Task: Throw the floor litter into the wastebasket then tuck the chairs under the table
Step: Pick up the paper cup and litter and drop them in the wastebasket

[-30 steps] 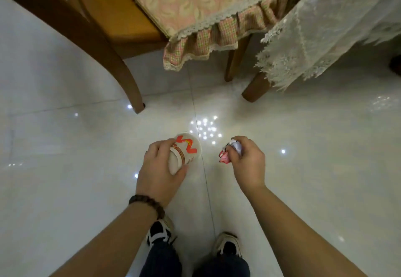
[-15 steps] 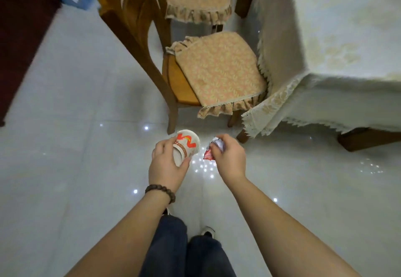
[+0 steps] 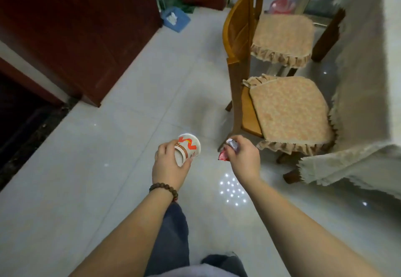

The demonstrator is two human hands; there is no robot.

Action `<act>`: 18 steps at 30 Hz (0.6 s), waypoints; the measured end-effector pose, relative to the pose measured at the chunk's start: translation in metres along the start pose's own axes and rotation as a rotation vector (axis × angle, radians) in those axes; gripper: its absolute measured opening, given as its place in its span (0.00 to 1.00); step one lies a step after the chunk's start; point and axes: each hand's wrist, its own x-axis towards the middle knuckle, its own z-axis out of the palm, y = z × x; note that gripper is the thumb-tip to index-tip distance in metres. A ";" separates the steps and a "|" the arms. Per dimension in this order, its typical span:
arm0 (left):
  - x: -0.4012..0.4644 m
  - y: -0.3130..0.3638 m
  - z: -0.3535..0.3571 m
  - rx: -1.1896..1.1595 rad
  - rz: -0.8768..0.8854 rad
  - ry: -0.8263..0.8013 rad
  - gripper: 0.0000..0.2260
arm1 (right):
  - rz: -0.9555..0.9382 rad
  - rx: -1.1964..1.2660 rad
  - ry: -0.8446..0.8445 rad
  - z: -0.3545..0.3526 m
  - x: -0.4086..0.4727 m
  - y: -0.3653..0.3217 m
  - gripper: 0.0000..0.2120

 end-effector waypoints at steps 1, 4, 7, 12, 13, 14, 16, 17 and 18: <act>0.016 -0.006 -0.007 -0.003 -0.014 0.012 0.27 | -0.009 0.000 -0.007 0.011 0.012 -0.011 0.04; 0.074 -0.025 -0.028 -0.025 -0.047 0.032 0.28 | -0.024 0.013 -0.037 0.050 0.054 -0.048 0.06; 0.139 -0.046 -0.054 -0.020 -0.036 0.028 0.27 | -0.028 -0.001 -0.044 0.092 0.101 -0.093 0.09; 0.250 -0.068 -0.110 -0.004 0.005 0.016 0.27 | 0.004 0.064 -0.028 0.143 0.175 -0.172 0.06; 0.271 -0.069 -0.119 -0.005 0.014 0.019 0.27 | 0.005 0.071 -0.027 0.150 0.189 -0.184 0.05; 0.291 -0.070 -0.127 -0.008 0.019 0.021 0.27 | 0.006 0.072 -0.025 0.157 0.203 -0.195 0.05; 0.331 -0.068 -0.137 -0.021 0.018 0.022 0.27 | 0.008 0.062 -0.011 0.166 0.232 -0.213 0.05; 0.351 -0.067 -0.140 -0.025 0.022 0.022 0.27 | 0.008 0.055 -0.004 0.170 0.248 -0.219 0.06; 0.370 -0.064 -0.141 -0.027 0.028 0.022 0.28 | 0.008 0.048 0.001 0.173 0.263 -0.225 0.06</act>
